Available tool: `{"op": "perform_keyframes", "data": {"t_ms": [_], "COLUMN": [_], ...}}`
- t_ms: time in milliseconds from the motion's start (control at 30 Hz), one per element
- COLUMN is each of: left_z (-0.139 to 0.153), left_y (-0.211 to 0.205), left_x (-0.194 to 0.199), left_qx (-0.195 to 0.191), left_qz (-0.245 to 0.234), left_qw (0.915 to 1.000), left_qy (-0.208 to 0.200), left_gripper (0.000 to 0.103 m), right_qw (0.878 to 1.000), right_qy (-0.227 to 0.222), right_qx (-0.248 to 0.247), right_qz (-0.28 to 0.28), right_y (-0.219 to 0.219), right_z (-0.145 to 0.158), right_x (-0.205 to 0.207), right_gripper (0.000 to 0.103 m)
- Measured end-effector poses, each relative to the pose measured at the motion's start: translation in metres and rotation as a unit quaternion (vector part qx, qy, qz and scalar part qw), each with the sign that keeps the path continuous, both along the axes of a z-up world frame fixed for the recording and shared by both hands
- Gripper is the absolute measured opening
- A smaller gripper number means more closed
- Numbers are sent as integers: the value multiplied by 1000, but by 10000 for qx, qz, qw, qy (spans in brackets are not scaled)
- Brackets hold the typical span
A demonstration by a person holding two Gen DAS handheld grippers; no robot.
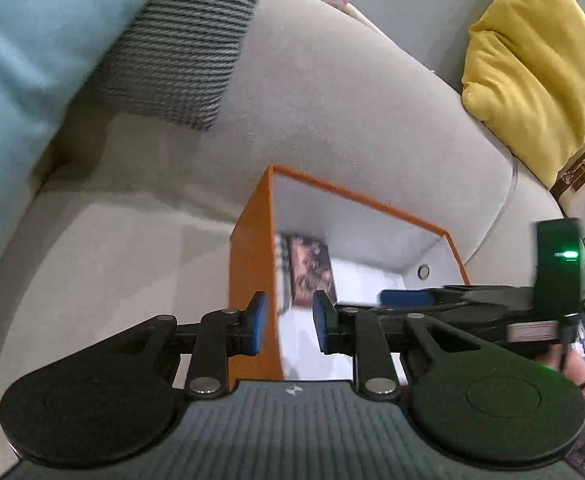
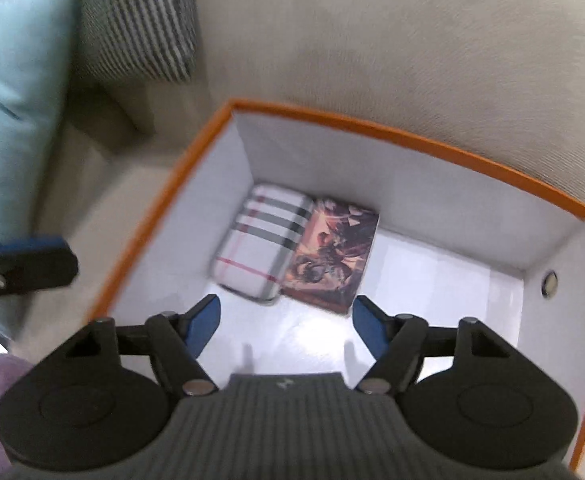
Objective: Organize rigid objects
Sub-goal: 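Withdraw both tools from the shoebox back toward the pile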
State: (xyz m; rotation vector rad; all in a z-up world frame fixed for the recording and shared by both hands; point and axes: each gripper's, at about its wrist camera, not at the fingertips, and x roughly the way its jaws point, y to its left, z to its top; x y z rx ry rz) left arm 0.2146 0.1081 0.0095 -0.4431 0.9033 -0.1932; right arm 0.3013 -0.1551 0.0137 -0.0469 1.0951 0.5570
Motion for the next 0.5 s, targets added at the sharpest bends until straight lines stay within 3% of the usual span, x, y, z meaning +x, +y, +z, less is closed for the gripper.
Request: {"op": "perform_keyframes", "data": {"t_ms": [67,233,333,500], "left_z": [-3,-18,-32,-40], "left_y": [4,6,5,-7], "left_x": [-22,-67,-83,-102], "left_qx": [-20,51,116,327], "left_qz": [45,54,200,109], "left_qw": [9999,9988,9953,9922], "left_qy": [102,487,939,1198], "left_gripper": [27,27,27,34], "right_qw": [9995,9961,9953,9951], "right_qy": [-79,-275,-368,-161], "right_qx": [277,707,645,677], "right_qz": [-156,-445,-617,-702], "right_y": [-16,-45,-53,-60], "right_z": [13,8,0,-21], "right_x": [-20,-70,-105,-139], "right_gripper": [67,60,57,54]}}
